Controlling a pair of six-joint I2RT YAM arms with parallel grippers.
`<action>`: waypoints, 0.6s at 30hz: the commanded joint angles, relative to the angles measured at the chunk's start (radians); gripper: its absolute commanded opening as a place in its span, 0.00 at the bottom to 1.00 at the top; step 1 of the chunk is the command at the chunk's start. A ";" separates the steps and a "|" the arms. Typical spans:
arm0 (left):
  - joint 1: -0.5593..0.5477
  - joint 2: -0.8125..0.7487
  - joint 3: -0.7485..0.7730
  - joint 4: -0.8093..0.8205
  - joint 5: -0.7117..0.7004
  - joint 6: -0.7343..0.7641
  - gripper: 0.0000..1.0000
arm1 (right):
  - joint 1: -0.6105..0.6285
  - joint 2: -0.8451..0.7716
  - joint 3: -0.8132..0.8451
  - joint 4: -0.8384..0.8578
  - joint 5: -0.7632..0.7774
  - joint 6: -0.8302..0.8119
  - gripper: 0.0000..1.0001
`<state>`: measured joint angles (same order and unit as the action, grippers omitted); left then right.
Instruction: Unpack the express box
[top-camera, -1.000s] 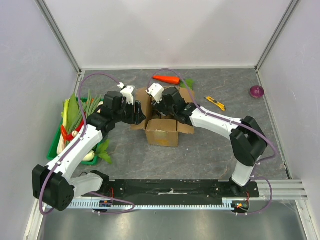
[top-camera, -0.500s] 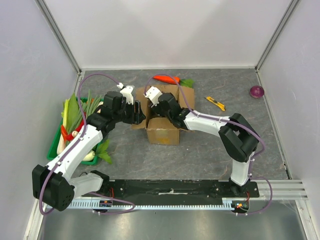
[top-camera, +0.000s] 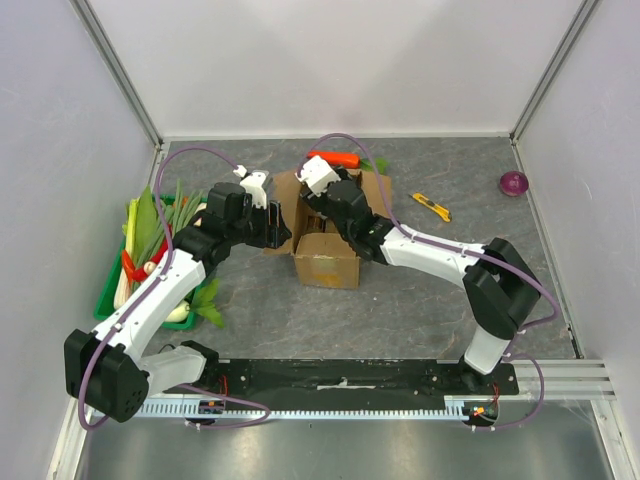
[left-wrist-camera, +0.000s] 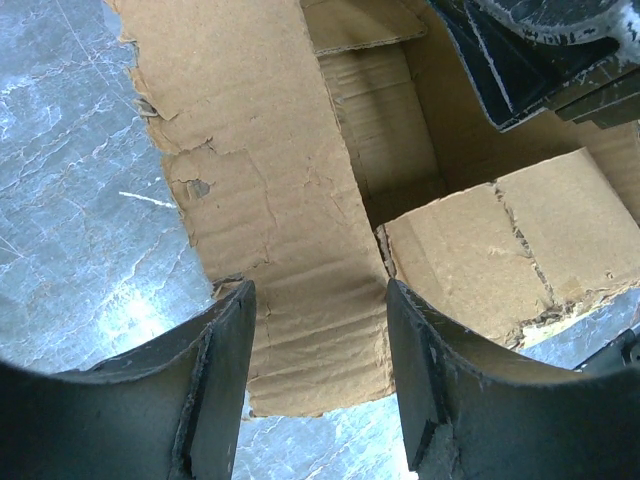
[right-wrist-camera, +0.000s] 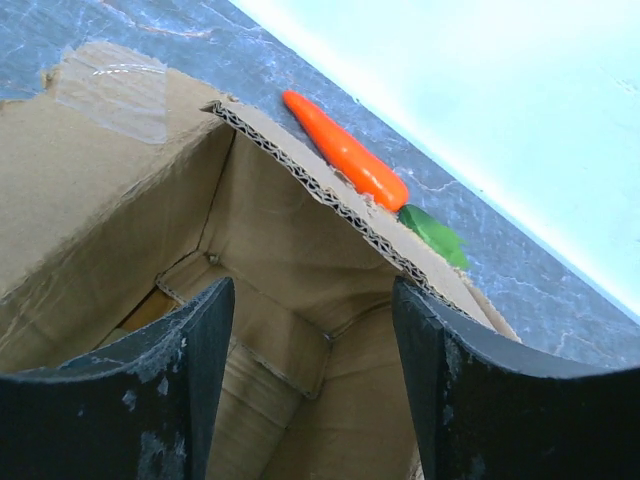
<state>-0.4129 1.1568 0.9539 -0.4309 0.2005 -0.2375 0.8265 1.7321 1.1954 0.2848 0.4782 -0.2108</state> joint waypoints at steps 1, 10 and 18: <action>-0.003 0.000 0.002 0.035 -0.001 -0.022 0.61 | -0.001 0.000 0.064 0.044 0.053 -0.058 0.72; -0.003 -0.003 -0.004 0.035 0.002 -0.020 0.61 | -0.018 0.082 0.185 -0.004 0.019 -0.144 0.78; -0.003 -0.005 -0.007 0.035 0.007 -0.019 0.61 | -0.093 0.136 0.305 -0.197 -0.186 -0.170 0.85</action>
<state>-0.4129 1.1568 0.9539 -0.4309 0.2012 -0.2379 0.7841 1.8469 1.4132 0.2039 0.4438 -0.3611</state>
